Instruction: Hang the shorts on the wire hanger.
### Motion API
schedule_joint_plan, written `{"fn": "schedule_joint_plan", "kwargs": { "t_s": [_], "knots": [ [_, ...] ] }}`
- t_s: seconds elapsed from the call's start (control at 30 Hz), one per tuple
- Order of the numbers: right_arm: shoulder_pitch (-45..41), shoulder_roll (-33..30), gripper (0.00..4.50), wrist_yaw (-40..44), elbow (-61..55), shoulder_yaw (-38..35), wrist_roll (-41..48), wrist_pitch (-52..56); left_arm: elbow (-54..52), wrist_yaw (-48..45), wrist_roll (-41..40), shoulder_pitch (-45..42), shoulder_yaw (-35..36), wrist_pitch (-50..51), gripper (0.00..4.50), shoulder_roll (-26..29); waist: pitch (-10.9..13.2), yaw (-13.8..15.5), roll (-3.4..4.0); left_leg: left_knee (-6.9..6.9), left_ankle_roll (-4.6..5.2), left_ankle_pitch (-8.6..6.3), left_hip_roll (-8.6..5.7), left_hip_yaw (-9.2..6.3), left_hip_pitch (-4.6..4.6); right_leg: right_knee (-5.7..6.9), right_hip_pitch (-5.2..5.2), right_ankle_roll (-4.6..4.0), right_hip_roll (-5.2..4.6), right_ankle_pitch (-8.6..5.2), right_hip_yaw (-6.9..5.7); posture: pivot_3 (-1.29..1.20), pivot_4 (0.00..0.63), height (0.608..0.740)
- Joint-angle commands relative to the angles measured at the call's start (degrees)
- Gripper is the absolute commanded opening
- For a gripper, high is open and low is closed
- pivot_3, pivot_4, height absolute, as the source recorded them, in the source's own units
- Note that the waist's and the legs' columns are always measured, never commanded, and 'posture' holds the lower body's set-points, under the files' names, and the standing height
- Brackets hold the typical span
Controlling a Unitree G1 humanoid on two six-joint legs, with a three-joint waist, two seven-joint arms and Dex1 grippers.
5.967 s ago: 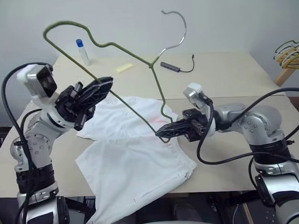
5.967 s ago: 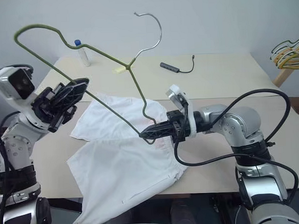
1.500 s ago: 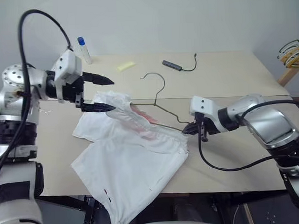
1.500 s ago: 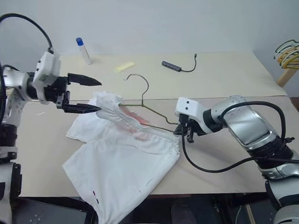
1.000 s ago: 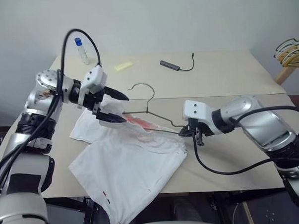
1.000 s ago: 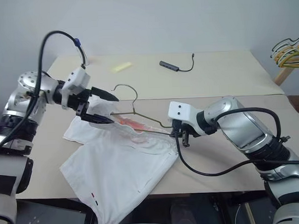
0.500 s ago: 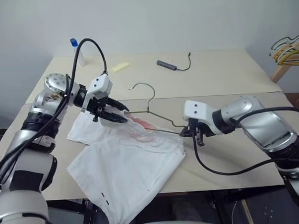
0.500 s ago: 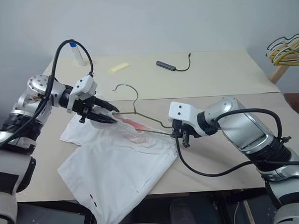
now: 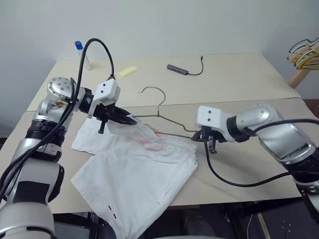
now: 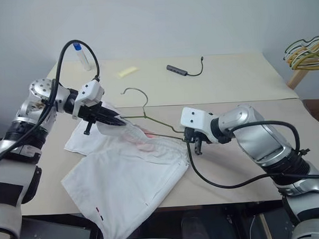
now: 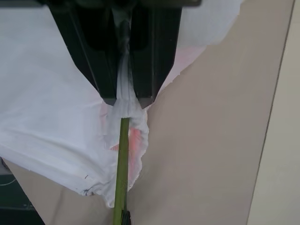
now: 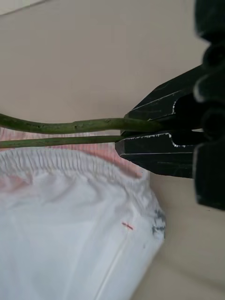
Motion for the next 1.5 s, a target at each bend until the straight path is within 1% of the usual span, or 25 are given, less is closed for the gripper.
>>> {"fn": "schedule_joint_plan", "kwargs": {
  "t_s": [0.03, 0.07, 0.17, 0.2, 0.27, 0.33, 0.4, 0.47, 0.5, 0.57, 0.63, 0.73, 0.8, 0.9, 1.0, 1.13, 1.23, 1.33, 1.5],
  "knots": [
    [0.76, 0.05, 1.14, 0.17, -1.80, -3.14, 0.57, -2.43, -0.87, -0.16, 0.37, -1.44, 3.21, -0.50, 0.03, 0.41, 0.00, 0.03, 0.00, 0.01, 0.00, 0.00, 0.00, -0.01, 0.00, 0.02, 0.00, 0.00, 0.00, 0.00, -0.01, -0.02, 0.000, 0.740],
    [1.01, 0.00, 1.43, 0.04, -1.84, -3.90, 0.94, -1.89, -0.72, -0.16, 0.40, -1.63, 3.73, -0.18, 0.03, 0.36, 0.00, 0.02, 0.00, 0.01, 0.00, 0.00, 0.00, -0.02, 0.00, 0.03, 0.00, 0.00, 0.00, 0.00, -0.01, -0.02, 0.000, 0.740],
    [1.03, -0.11, 2.49, -1.11, -0.63, -7.80, 2.49, 0.66, 0.16, -0.16, 0.76, -2.29, 5.06, 0.10, 0.03, 0.21, 0.00, 0.00, 0.00, 0.05, 0.00, 0.00, 0.00, -0.02, -0.01, 0.10, -0.01, 0.00, 0.00, 0.00, -0.01, -0.02, 0.000, 0.740],
    [0.81, -0.08, 2.79, -1.51, 0.14, -9.63, 3.42, 1.81, 0.48, -0.16, 1.32, -2.39, 5.16, -0.60, 0.03, 0.31, 0.00, 0.01, 0.00, 0.06, 0.00, 0.00, 0.00, -0.03, 0.00, 0.12, -0.01, 0.00, 0.00, 0.00, -0.01, -0.02, 0.000, 0.740],
    [0.38, 0.04, 3.55, -3.01, 2.23, -14.32, 4.89, 2.98, 1.29, -0.16, 2.05, -2.69, 5.38, -1.48, 0.03, 0.48, 0.00, 0.03, 0.00, 0.07, 0.00, 0.00, 0.00, -0.03, 0.00, 0.13, 0.00, -0.01, 0.00, 0.00, -0.02, -0.03, 0.000, 0.740],
    [-1.20, 1.02, 4.21, -4.78, 5.46, -19.43, 7.39, 6.83, 1.88, -0.16, 2.10, -2.97, 5.54, -1.66, 0.03, 0.56, 0.00, 0.02, 0.00, 0.08, 0.00, 0.00, -0.01, -0.03, 0.00, 0.13, 0.00, -0.01, 0.00, 0.00, -0.02, -0.04, 0.000, 0.740],
    [-1.34, 1.27, 4.21, -5.33, 7.80, -23.94, 9.71, 8.16, 2.53, -0.16, 2.40, -3.34, 5.88, -2.03, 0.03, 0.41, 0.00, 0.01, 0.00, 0.08, 0.00, 0.00, -0.01, -0.02, 0.00, 0.15, 0.00, -0.02, -0.01, 0.01, -0.01, -0.04, 0.000, 0.740],
    [0.62, 0.20, 4.21, -5.08, 8.36, -26.80, 10.87, 7.98, 3.26, -0.16, 2.74, -3.79, 6.26, -2.46, 0.03, 0.19, 0.00, 0.02, 0.00, 0.08, 0.00, 0.00, -0.01, -0.04, 0.00, 0.15, -0.01, -0.02, 0.00, 0.01, -0.03, -0.04, 0.000, 0.740],
    [2.13, -0.66, 4.21, -4.32, 8.32, -27.56, 11.50, 8.03, 3.63, -0.16, 2.96, -4.02, 6.45, -2.67, 0.03, 0.09, 0.00, 0.10, -0.01, 0.08, 0.01, 0.00, -0.01, -0.04, 0.00, 0.17, -0.01, -0.02, 0.00, 0.01, -0.02, -0.04, 0.000, 0.740],
    [6.86, -0.20, 4.21, -5.13, 7.14, -29.69, 13.56, 11.18, 4.73, -0.16, 3.88, -4.73, 7.03, -3.51, 0.03, 0.02, -0.04, 0.20, -0.07, 0.08, 0.01, 0.00, -0.01, -0.05, -0.04, 0.15, 0.00, -0.02, -0.01, 0.01, -0.05, -0.04, 0.000, 0.740],
    [10.84, 0.33, 4.21, -5.68, 5.86, -29.83, 15.45, 14.20, 5.67, -0.16, 4.17, -5.36, 7.61, -3.83, 0.03, -0.03, -0.05, 0.09, -0.07, 0.11, 0.01, -0.01, -0.02, -0.03, -0.05, 0.15, 0.01, -0.02, -0.02, 0.00, -0.04, -0.04, 0.000, 0.740],
    [16.95, 5.23, 4.21, -8.26, 2.77, -28.48, 18.06, 15.86, 6.52, -0.16, 4.50, -6.02, 8.15, -4.14, 0.03, 0.10, -0.05, -0.31, -0.08, 0.15, 0.02, 0.00, 0.00, -0.03, -0.03, 0.23, 0.01, -0.01, 0.01, 0.00, -0.02, -0.05, 0.000, 0.740],
    [19.02, 9.40, 4.21, -10.62, 1.70, -27.65, 18.69, 15.28, 6.78, -0.16, 4.50, -6.14, 8.18, -4.29, 0.03, 0.13, -0.05, -0.99, -0.07, 0.14, 0.02, 0.00, 0.02, -0.05, 0.02, 0.31, 0.00, -0.01, 0.07, 0.00, 0.01, -0.05, 0.000, 0.740],
    [19.70, 14.12, 4.21, -13.30, 0.90, -27.09, 20.21, 16.46, 7.10, -0.16, 4.61, -6.18, 8.22, -4.60, 0.03, 0.04, -0.06, -1.74, -0.05, 0.14, 0.02, 0.00, 0.02, -0.04, 0.05, 0.37, 0.00, -0.01, 0.06, -0.01, 0.05, -0.05, 0.000, 0.740],
    [20.12, 18.17, 4.21, -15.02, 0.56, -26.67, 21.85, 16.54, 7.27, -0.16, 4.81, -6.20, 8.49, -4.67, 0.03, -0.08, -0.06, -1.71, -0.05, 0.13, 0.02, 0.00, 0.02, -0.08, 0.06, 0.37, 0.00, -0.01, 0.08, -0.01, 0.05, -0.05, 0.000, 0.740],
    [20.42, 20.70, 4.21, -15.78, 1.83, -23.66, 21.53, 15.28, 6.34, -0.16, 4.66, -5.63, 8.84, -4.22, 0.03, -0.18, -0.06, -1.39, -0.06, 0.14, 0.02, 0.00, 0.00, -0.11, 0.03, 0.38, 0.00, 0.00, 0.05, -0.01, 0.02, -0.04, 0.000, 0.740],
    [20.62, 20.95, 3.62, -16.09, 2.65, -21.68, 20.00, 13.35, 6.06, -0.16, 4.79, -5.36, 9.20, -3.92, 0.03, -0.31, -0.06, -1.25, -0.06, 0.14, 0.02, 0.00, 0.00, -0.12, 0.03, 0.38, 0.00, 0.00, 0.05, -0.01, 0.00, -0.03, 0.000, 0.740],
    [20.95, 20.32, 2.58, -16.51, 2.61, -19.88, 17.98, 10.36, 5.49, -0.16, 4.68, -4.83, 9.36, -3.83, 0.03, 0.04, -0.07, -1.31, -0.06, 0.14, 0.02, 0.00, 0.00, -0.12, 0.04, 0.40, 0.00, 0.01, 0.05, -0.02, 0.00, -0.02, 0.000, 0.740],
    [20.10, 20.17, 0.93, -17.42, 4.00, -21.56, 18.66, 11.12, 4.96, -0.16, 4.46, -4.26, 9.64, -3.64, 0.03, 0.35, -0.06, -1.32, -0.06, 0.14, 0.02, 0.00, 0.00, -0.12, 0.04, 0.40, 0.00, 0.01, 0.05, -0.02, 0.00, -0.02, 0.000, 0.740]
  ]
}}
